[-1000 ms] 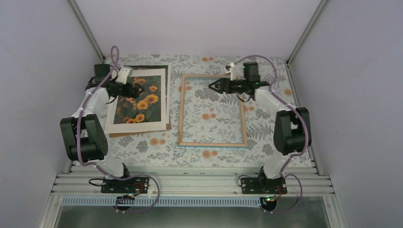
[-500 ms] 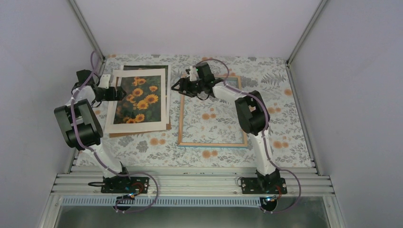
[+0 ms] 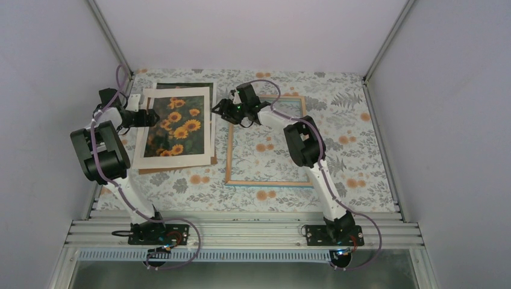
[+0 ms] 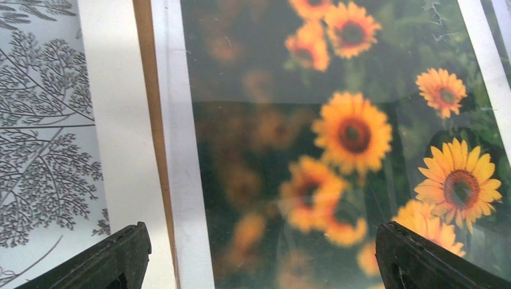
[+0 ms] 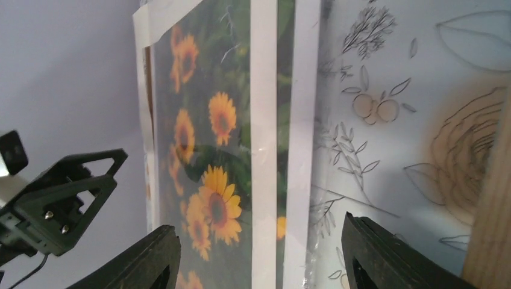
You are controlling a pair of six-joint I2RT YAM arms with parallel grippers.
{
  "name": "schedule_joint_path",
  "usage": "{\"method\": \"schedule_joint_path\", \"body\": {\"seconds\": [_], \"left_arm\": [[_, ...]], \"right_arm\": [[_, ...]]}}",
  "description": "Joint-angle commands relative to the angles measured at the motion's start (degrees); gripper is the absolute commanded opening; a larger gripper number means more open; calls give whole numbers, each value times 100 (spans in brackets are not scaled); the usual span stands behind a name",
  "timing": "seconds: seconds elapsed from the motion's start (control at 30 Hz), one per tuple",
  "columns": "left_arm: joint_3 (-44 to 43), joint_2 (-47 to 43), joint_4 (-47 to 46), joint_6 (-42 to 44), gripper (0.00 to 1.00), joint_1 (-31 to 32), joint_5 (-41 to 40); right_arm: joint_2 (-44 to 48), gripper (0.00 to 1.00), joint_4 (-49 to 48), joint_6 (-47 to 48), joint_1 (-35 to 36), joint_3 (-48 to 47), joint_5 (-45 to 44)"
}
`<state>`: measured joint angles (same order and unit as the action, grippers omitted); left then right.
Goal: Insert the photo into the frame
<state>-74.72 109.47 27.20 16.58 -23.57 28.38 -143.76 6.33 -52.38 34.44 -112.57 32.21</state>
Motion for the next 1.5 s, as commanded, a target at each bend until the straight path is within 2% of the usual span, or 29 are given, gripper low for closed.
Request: {"method": "schedule_joint_path", "body": {"seconds": [0.0, 0.2, 0.37, 0.93, 1.1, 1.17, 1.47], "left_arm": [[29, 108, -296, -102, 93, -7, -157], [78, 194, -385, -47, 93, 10, -216], [-17, 379, -362, -1, 93, 38, 19], [173, 754, -531, -27, 85, 229, -130], [216, 783, -543, -31, 84, 230, -138], [216, 793, -545, -53, 84, 229, -154], [211, 811, -523, -73, 83, 230, -181]], "right_arm": [[-243, 68, 407, -332, 74, -212, -602], [-220, 68, 1209, -120, 64, -187, -1371], [-464, 69, 1149, -145, 113, -429, -1162], [-1067, 69, 626, -608, 309, -785, -738], [-901, 62, 185, -583, 303, -781, -465], [-731, 54, -64, -480, 292, -714, -445], [-260, 43, -952, -334, 292, -494, -188]]}}
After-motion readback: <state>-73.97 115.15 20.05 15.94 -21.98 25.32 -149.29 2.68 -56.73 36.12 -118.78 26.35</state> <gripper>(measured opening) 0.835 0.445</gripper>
